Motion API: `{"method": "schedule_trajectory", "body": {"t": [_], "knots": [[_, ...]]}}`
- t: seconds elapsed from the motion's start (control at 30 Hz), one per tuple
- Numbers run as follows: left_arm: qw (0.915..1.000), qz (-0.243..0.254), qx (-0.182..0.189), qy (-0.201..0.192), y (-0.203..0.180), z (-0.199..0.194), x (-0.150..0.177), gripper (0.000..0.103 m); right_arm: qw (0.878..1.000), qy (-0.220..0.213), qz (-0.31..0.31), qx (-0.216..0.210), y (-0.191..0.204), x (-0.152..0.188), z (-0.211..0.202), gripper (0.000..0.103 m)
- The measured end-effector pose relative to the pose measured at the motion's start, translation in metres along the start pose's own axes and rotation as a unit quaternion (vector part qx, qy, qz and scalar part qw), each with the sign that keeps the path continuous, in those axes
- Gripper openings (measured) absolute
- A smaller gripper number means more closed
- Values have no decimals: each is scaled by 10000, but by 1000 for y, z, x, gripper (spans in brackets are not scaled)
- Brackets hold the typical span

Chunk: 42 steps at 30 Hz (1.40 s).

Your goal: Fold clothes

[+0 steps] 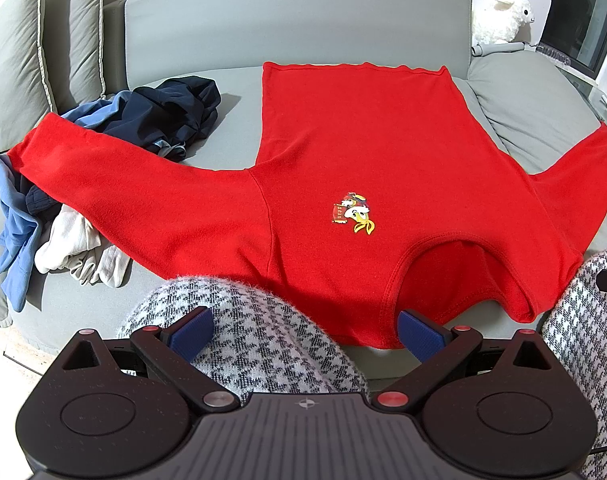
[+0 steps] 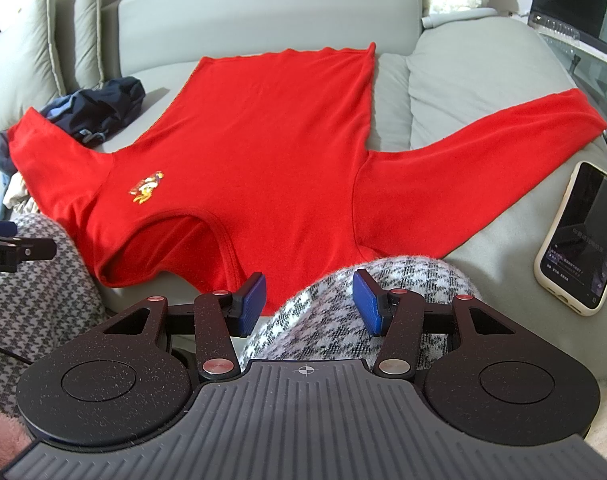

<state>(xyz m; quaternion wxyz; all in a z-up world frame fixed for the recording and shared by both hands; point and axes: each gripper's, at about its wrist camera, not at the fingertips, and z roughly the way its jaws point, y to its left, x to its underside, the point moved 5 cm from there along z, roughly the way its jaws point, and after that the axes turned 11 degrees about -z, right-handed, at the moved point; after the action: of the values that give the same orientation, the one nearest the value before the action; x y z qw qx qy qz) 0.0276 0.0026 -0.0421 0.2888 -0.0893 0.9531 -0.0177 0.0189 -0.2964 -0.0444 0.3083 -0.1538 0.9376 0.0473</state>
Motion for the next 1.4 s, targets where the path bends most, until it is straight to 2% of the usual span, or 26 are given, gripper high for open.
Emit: {"method": "schedule_trajectory", "body": {"t": [0.9,1.03,1.2,1.4], "knots": [[9999,-142,92,19,2,-1,-3,100,9999,64,-101,43,1,-2,0,54],[9996,-231,142,9,6,-3,-5,100,9994,112,-309,54,10,-12,0,55],[9993,-352,145,-12,12,-6,-9,99,9996,-2,-203,-172,26,-30,0,55],[9969,-731,243,-133,35,-13,-24,97,9986,-65,-355,-398,62,-56,7,55]]}}
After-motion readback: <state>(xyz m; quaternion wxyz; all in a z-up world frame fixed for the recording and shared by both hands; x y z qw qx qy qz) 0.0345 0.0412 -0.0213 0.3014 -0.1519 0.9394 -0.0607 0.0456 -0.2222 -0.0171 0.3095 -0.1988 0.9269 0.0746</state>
